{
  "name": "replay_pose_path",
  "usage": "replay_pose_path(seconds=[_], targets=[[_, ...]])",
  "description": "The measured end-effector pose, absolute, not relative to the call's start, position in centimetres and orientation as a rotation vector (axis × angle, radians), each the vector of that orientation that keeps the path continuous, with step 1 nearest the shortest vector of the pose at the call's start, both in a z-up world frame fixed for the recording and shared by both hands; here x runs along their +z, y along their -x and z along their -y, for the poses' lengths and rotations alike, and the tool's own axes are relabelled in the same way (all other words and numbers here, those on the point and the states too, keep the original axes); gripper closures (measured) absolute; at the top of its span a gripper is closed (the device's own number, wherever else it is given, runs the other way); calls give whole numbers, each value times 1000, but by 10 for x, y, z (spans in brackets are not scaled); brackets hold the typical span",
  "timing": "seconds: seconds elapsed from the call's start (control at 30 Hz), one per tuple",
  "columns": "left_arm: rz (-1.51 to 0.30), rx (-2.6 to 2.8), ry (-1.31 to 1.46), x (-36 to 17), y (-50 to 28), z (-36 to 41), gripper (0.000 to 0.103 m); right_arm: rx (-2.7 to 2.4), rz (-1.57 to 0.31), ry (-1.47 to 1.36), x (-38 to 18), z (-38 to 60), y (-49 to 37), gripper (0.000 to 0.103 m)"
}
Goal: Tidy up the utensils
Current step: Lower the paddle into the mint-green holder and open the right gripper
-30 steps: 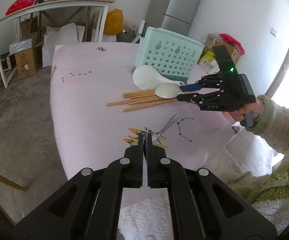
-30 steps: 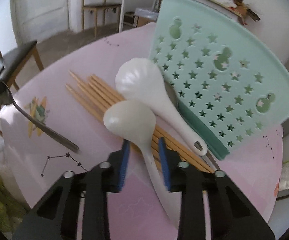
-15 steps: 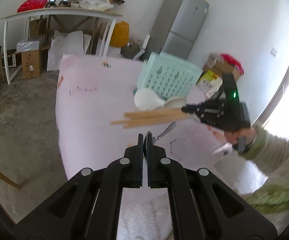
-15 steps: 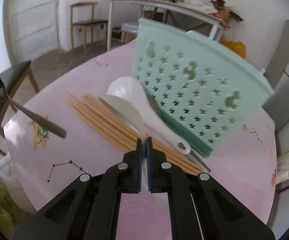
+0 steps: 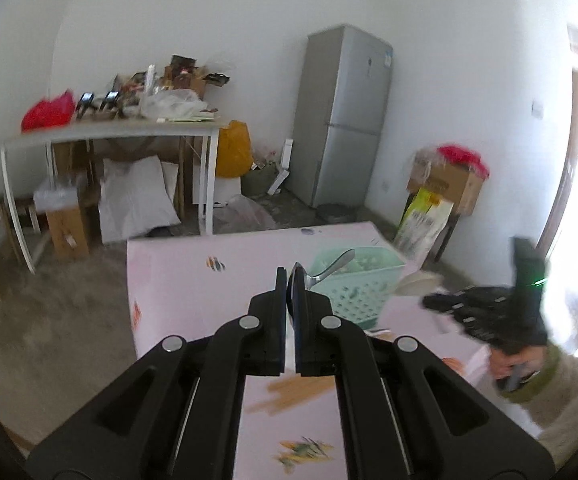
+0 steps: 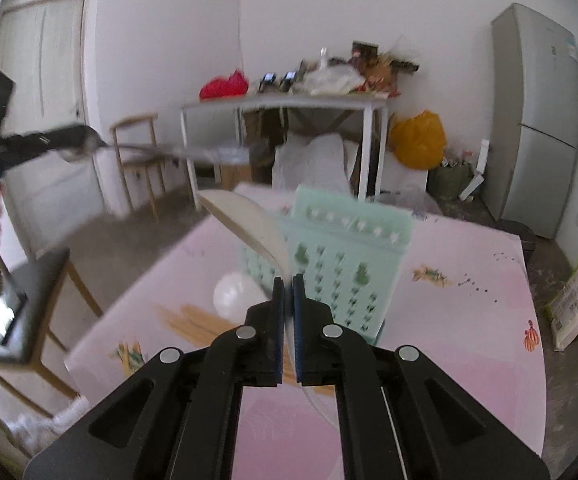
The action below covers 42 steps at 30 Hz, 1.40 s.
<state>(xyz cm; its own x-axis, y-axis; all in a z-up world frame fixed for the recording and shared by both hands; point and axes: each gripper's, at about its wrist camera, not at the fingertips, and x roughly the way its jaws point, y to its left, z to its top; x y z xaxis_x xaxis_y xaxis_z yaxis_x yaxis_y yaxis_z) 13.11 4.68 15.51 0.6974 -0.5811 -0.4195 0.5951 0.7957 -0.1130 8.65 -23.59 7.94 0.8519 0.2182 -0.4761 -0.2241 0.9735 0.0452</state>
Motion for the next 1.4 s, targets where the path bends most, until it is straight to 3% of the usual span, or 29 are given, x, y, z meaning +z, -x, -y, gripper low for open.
replay_pose_path(seconds=[0.53, 0.67, 0.73, 0.77, 0.83, 0.93, 1.17, 1.4], targets=[[-779, -595, -456, 141, -238, 80, 101, 200, -399, -152, 87, 281, -85, 99], [-779, -648, -366, 137, -248, 93, 97, 218, -377, -236, 86, 294, -88, 99], [-753, -677, -297, 137, -250, 94, 85, 238, -364, -301, 86, 304, -94, 99], [-734, -671, -254, 138, -251, 92, 71, 251, -356, -332, 87, 309, -97, 99], [-689, -665, -177, 142, -248, 85, 62, 281, -328, -396, 89, 318, -103, 99], [-634, -664, -67, 149, -239, 69, 56, 340, -276, -482, 96, 330, -116, 99], [-592, -609, 124, 127, -205, 20, 53, 476, -191, -634, 106, 343, -167, 99], [-672, -539, 200, 77, -180, -23, 53, 512, -234, -659, 83, 335, -229, 99]])
